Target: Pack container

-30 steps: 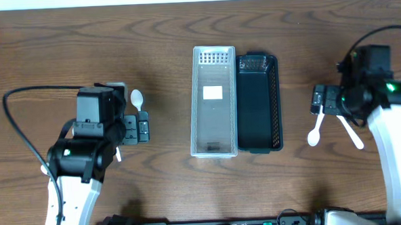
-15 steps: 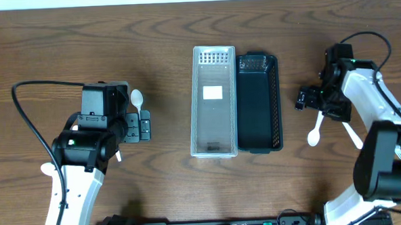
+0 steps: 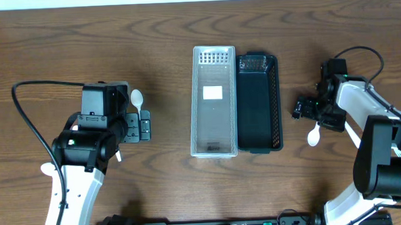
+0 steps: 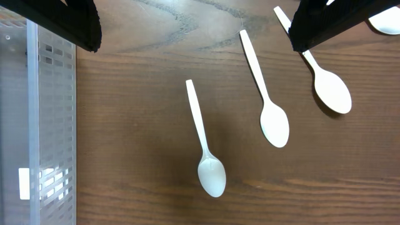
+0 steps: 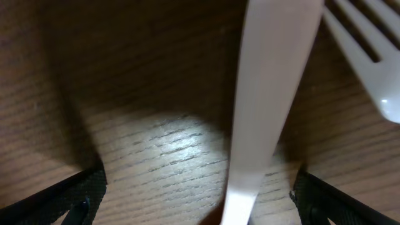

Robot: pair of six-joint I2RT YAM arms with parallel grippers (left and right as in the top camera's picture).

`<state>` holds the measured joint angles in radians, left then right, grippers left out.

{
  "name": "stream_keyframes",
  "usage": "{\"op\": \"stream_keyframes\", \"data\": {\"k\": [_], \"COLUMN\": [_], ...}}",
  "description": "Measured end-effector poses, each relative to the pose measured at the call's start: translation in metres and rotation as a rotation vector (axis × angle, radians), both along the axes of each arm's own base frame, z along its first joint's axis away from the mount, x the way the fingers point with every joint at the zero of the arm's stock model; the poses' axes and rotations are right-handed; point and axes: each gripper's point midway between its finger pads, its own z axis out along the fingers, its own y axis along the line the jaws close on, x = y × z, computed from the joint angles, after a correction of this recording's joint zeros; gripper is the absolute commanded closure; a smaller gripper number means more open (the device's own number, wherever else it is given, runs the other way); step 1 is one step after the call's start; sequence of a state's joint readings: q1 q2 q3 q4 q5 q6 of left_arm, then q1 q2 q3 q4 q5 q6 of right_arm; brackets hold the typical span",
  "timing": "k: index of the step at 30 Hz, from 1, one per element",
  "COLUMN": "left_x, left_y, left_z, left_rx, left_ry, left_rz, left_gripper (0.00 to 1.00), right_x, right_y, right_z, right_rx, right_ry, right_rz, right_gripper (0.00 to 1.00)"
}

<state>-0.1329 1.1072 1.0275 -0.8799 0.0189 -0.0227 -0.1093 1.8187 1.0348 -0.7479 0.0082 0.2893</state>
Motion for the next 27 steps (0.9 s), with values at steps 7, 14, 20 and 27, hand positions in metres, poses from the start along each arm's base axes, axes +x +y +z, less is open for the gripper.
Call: {"op": "stream_keyframes", "data": {"k": [7,14,20,27], "left_x": [0.0000,0.0000,0.0000,0.0000], "left_y": [0.0000,0.0000,0.0000,0.0000], "left_z": [0.0000,0.0000,0.0000,0.0000], "left_rx": [0.000,0.000,0.000,0.000], "left_ry": [0.000,0.000,0.000,0.000], "left_rz": [0.000,0.000,0.000,0.000], "left_gripper": [0.02,0.02,0.02,0.02], "right_x": [-0.0004,-0.0009,-0.0009,-0.0006], "right_y": [-0.0020,-0.0028,-0.0030,-0.0032], "right_z": [0.0000,-0.0001,-0.0001,-0.0001], "right_rx": [-0.008,-0.009,-0.010,-0.011], "right_ry": [-0.012,-0.012,-0.011,-0.012], "right_rz": [-0.014,-0.025,-0.027,-0.026], "right_gripper": [0.43,0.64,0.74,0.83]}}
